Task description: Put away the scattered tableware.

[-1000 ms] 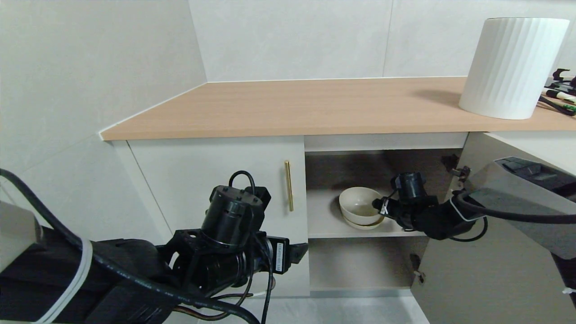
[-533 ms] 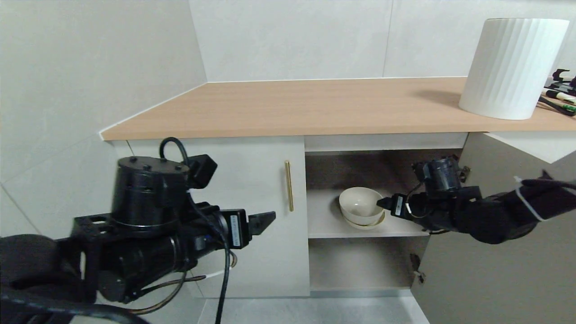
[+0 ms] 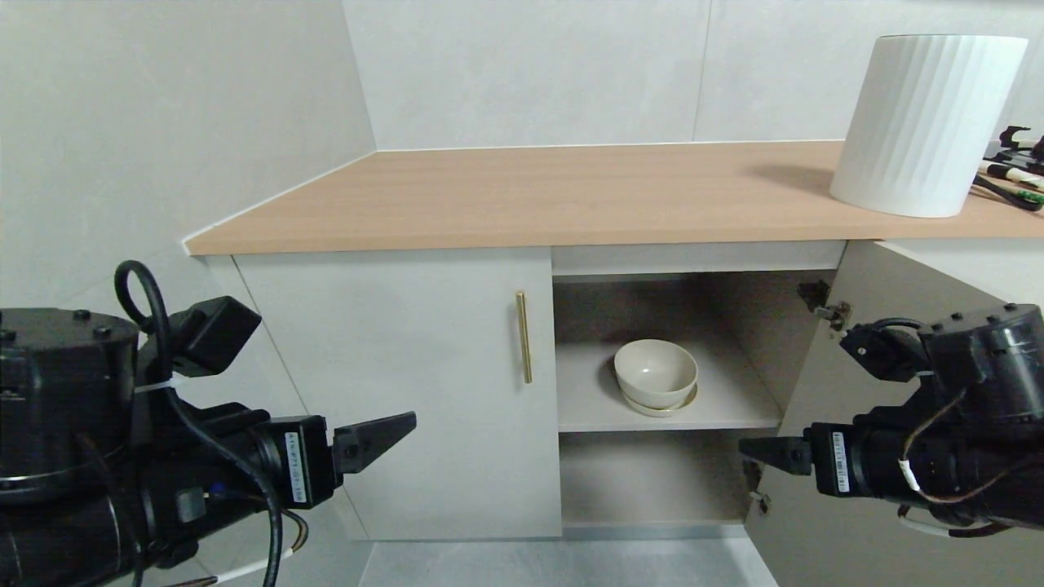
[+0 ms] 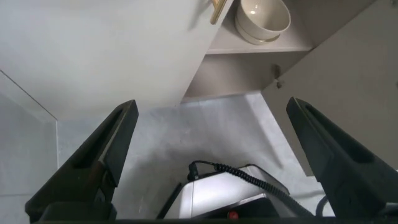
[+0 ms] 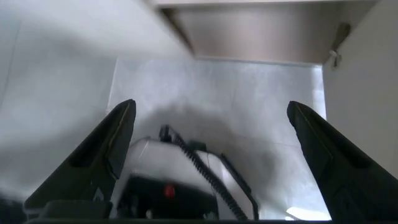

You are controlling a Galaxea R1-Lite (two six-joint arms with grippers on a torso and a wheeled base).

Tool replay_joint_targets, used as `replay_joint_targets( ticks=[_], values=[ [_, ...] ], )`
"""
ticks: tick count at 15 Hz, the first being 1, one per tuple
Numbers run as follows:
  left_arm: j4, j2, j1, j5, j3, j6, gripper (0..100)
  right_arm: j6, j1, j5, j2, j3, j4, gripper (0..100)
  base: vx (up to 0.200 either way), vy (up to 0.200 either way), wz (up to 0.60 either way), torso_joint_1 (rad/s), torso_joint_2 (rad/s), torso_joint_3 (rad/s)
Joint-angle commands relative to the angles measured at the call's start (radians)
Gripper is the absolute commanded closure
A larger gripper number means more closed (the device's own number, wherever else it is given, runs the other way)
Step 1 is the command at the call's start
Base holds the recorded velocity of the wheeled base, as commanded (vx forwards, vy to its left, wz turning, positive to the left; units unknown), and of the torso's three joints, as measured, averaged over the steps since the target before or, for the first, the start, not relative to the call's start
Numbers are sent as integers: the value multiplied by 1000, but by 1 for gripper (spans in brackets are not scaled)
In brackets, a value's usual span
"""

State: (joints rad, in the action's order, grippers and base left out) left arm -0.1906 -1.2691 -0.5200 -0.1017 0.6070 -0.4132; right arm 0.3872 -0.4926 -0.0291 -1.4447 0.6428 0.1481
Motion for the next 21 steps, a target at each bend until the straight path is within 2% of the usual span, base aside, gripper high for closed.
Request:
replay_joint_targets(
  ticks=[1, 2, 18, 21],
  values=[
    [-1, 16, 5, 0, -4, -1, 0, -2, -24, -2, 67, -20, -2, 0, 0, 0, 0, 0, 0, 0],
    [-1, 13, 5, 0, -4, -1, 0, -5, -32, -2, 61, -20, -2, 0, 0, 0, 0, 0, 0, 0],
    [-1, -4, 3, 0, -16, -1, 0, -8, -40, -2, 44, -28, -4, 0, -200, 0, 0, 4, 3, 2],
    [-1, -4, 3, 0, -20, -1, 0, -7, -40, -2, 46, -29, -4, 0, 0, 0, 0, 0, 0, 0]
  ],
)
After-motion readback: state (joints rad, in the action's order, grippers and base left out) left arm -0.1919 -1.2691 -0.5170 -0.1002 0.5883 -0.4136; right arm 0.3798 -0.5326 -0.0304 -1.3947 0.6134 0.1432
